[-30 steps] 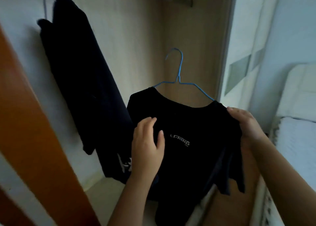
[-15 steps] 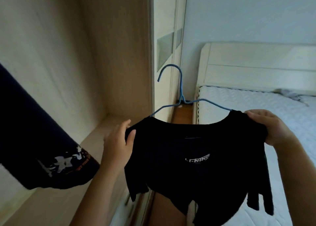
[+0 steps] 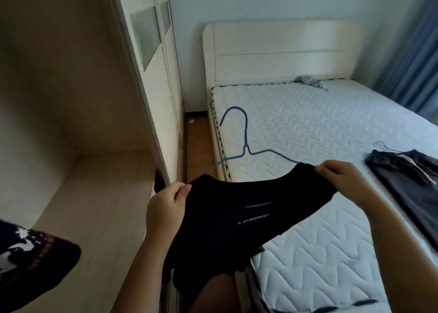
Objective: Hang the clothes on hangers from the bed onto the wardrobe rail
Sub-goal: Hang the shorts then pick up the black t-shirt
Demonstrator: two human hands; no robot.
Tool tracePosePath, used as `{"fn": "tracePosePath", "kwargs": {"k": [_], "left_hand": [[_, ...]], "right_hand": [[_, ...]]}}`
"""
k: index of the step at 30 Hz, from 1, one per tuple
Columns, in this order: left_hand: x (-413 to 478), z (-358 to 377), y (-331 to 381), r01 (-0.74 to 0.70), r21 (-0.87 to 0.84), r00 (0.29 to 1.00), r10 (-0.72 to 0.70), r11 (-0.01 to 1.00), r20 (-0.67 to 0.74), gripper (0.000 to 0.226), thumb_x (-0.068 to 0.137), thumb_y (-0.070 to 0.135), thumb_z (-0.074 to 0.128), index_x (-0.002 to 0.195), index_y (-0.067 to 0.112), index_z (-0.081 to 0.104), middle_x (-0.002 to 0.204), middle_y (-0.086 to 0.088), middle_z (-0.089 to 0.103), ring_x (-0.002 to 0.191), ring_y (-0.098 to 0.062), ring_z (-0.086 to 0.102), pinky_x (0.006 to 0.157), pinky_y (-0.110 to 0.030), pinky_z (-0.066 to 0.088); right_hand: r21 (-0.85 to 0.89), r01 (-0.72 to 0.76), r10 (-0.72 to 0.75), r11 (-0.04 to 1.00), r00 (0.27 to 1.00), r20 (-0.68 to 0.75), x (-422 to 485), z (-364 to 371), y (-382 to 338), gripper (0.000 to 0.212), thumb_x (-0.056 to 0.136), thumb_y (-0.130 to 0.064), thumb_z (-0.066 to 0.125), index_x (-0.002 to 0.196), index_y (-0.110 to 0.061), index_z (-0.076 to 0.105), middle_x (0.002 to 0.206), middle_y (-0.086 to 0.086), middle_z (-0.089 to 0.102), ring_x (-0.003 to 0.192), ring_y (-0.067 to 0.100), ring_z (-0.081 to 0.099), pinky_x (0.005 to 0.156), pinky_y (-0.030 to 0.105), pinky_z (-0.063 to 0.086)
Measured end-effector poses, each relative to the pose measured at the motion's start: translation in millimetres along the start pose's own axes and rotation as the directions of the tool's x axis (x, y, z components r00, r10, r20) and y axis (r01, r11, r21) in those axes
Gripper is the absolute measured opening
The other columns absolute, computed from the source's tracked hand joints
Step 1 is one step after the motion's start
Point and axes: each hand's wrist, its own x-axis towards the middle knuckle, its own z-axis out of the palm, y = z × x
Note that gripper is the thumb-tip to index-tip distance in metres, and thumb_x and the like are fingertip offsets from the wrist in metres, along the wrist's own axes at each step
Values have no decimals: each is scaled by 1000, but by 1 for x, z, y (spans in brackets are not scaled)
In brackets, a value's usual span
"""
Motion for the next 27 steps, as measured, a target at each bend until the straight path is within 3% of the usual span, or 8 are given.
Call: {"fn": "tracePosePath", "kwargs": {"k": [4, 8, 11, 15, 17, 22, 27], "left_hand": [[-36, 17, 17, -59, -73, 973, 74, 996, 219, 21, 89, 27, 53, 83, 12, 66, 67, -4, 64, 69, -22, 61, 62, -33, 45], [-89, 41, 29, -126, -104, 900, 158, 987, 405, 22, 89, 27, 53, 82, 10, 65, 63, 2, 58, 68, -22, 57, 63, -33, 41], [-133, 58, 45, -143, -127, 829, 189, 982, 526, 21, 89, 27, 53, 84, 12, 65, 68, 1, 60, 73, -20, 58, 64, -29, 37], [-182, 76, 73, -151, -202, 744, 246, 968, 621, 22, 90, 26, 52, 87, 9, 66, 75, 0, 64, 79, -20, 59, 70, -31, 42], [-204, 86, 89, -183, -217, 704, 282, 959, 652, 23, 90, 25, 52, 92, 8, 67, 83, -3, 68, 84, -21, 60, 76, -33, 45], [-246, 114, 129, -216, -196, 676, 291, 957, 677, 23, 90, 27, 51, 92, 10, 67, 87, -9, 69, 87, -24, 61, 72, -30, 39], [-300, 166, 194, -282, -205, 651, 344, 937, 677, 23, 90, 26, 52, 90, 10, 68, 85, -7, 70, 87, -26, 62, 75, -34, 44]], "right_hand": [[32, -153, 156, 988, 975, -158, -91, -19, 42, 32, 89, -15, 56, 57, -17, 57, 45, -7, 53, 59, 21, 45, 59, 32, 35], [-5, -299, 286, 954, 918, -277, -194, -41, 75, 32, 89, -17, 56, 58, -23, 55, 50, -4, 55, 54, 11, 48, 54, 18, 35], [-36, -426, 386, 904, 851, -356, -264, -62, 92, 32, 89, -15, 56, 58, -20, 53, 48, -5, 51, 54, 13, 45, 52, 21, 31], [-38, -497, 437, 867, 794, -424, -338, -93, 107, 25, 89, -14, 56, 64, -11, 57, 59, 9, 54, 58, 23, 46, 51, 28, 32], [-15, -530, 467, 848, 760, -453, -372, -107, 119, 23, 89, -14, 56, 69, -5, 62, 64, 14, 58, 63, 26, 49, 51, 25, 34], [27, -570, 507, 821, 706, -494, -422, -134, 153, 23, 89, -15, 56, 78, 4, 64, 71, 18, 61, 67, 27, 50, 55, 30, 31], [70, -608, 537, 791, 635, -556, -475, -192, 204, 20, 89, -17, 56, 76, -4, 63, 71, 15, 61, 72, 28, 54, 65, 36, 37]]}}
